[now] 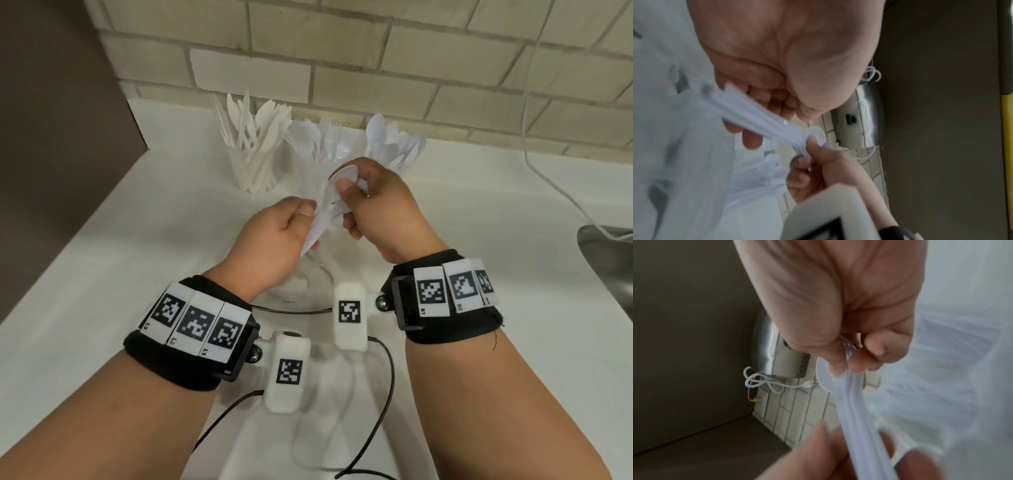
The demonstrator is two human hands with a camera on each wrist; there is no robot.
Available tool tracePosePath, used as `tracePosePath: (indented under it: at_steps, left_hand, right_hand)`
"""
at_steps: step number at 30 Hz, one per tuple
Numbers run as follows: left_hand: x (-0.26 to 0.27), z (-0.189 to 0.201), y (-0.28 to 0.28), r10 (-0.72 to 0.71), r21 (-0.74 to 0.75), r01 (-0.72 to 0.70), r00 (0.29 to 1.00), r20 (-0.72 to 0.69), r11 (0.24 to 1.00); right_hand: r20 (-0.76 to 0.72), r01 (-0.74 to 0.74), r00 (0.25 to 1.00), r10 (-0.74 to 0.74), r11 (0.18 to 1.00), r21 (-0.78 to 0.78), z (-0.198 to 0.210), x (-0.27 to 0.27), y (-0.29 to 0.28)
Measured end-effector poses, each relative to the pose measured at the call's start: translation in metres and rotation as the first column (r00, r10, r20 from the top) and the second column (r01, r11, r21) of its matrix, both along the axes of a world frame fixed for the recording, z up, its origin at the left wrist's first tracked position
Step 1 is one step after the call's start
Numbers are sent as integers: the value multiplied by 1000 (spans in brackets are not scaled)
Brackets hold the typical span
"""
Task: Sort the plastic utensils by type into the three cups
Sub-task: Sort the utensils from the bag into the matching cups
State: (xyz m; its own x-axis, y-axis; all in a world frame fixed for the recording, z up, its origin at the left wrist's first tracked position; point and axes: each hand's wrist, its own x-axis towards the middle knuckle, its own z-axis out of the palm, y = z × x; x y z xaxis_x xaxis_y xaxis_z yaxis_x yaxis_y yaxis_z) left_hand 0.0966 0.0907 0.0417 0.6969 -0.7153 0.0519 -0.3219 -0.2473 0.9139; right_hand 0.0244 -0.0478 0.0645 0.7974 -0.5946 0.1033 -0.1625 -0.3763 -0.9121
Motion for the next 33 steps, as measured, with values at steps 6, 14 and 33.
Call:
tracePosePath:
  at_steps: [6, 14, 33]
  left_hand:
    - [25, -9, 25, 19, 207, -124, 895, 446, 970]
    - [22, -19, 35, -416, 772, 59, 867, 275, 633]
    - [22, -26, 39, -423, 803, 86, 880, 216, 590]
  right_hand:
    - [247, 386, 912, -328, 891, -240, 34, -8, -73]
    - [338, 477, 879, -337, 648, -594, 53, 21, -111]
    - [-269, 24, 814, -516, 492, -870, 4, 55, -118]
